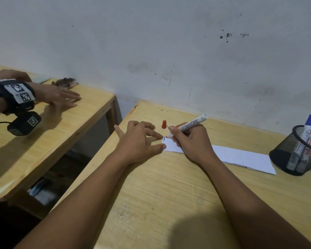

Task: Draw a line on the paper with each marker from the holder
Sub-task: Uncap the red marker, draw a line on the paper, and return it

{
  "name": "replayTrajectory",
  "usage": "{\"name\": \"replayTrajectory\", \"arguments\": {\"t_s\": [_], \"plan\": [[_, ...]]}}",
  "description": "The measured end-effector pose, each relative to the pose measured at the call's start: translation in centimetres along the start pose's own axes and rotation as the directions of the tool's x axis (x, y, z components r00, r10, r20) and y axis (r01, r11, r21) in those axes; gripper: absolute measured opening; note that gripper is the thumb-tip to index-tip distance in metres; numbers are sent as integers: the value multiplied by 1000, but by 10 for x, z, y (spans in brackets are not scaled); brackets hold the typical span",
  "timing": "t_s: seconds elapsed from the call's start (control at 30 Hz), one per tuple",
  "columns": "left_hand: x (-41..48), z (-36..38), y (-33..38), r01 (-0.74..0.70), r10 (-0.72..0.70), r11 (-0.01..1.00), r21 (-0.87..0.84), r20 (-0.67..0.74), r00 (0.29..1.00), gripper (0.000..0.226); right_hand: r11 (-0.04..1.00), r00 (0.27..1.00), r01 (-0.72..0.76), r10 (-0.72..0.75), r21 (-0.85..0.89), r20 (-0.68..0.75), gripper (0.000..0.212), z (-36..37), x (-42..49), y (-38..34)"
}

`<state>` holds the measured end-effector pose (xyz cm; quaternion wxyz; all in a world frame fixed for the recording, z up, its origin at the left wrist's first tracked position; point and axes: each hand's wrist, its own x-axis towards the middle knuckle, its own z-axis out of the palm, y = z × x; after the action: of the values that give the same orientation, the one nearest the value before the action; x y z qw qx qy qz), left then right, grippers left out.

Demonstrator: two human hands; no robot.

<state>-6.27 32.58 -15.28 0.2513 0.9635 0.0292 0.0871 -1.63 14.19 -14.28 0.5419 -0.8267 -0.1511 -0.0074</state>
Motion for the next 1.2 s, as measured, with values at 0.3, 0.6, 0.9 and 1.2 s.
{"name": "replayTrajectory", "arguments": {"t_s": [0.3,0.6,0.9,1.2], "plan": [[-1,0,-1,-8,8,1000,-17,-3,1000,36,1000,1000,14,-13,-21,19,24,0,-2,-3],[1,1,-1,-5,5,1000,-7,2,1000,35,999,999,15,-13,-51,52,25,-1,0,1],[1,0,-1,12,-11,999,-46,23,1000,36,936,987,39,19,349,-162,20,-13,-1,-11],[37,-16,34,92,-95,995,-40,-85,992,38,907,979,123,-45,402,-198,18,-51,-2,-38]]}}
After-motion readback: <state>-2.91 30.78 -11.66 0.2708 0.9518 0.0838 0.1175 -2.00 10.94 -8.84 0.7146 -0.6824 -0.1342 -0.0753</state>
